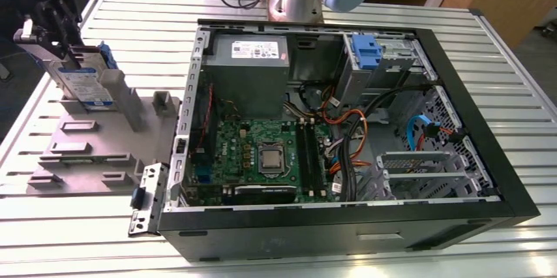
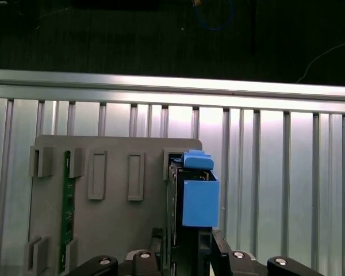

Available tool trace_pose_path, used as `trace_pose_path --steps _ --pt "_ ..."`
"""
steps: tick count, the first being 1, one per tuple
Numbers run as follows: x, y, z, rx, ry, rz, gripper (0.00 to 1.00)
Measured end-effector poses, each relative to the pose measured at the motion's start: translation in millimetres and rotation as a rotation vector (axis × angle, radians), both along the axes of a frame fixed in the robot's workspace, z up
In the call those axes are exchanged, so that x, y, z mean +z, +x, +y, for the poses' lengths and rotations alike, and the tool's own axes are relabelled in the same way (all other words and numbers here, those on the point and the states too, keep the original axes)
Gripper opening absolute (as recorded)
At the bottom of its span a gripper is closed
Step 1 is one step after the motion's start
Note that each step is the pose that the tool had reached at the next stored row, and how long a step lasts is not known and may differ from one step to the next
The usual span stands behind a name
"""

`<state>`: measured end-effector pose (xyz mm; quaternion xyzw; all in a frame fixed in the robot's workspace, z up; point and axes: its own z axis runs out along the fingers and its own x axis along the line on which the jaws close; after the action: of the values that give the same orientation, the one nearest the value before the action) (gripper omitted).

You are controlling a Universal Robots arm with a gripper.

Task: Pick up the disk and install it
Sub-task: 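Pick up the disk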

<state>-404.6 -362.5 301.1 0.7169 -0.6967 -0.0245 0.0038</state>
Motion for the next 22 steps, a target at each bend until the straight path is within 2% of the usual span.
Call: trace_pose_path --steps 8,10,11,22 --pt "-0.2 0.0 0.0 0.000 0.0001 0.0000 0.45" --pt "-0.2 0.0 0.0 0.000 0.0000 0.0000 0.43" --pt "-0.2 0.0 0.0 0.000 0.0001 0.0000 0.36" --pt "-0.4 0.0 0.0 0.000 0.0000 0.0000 0.35"
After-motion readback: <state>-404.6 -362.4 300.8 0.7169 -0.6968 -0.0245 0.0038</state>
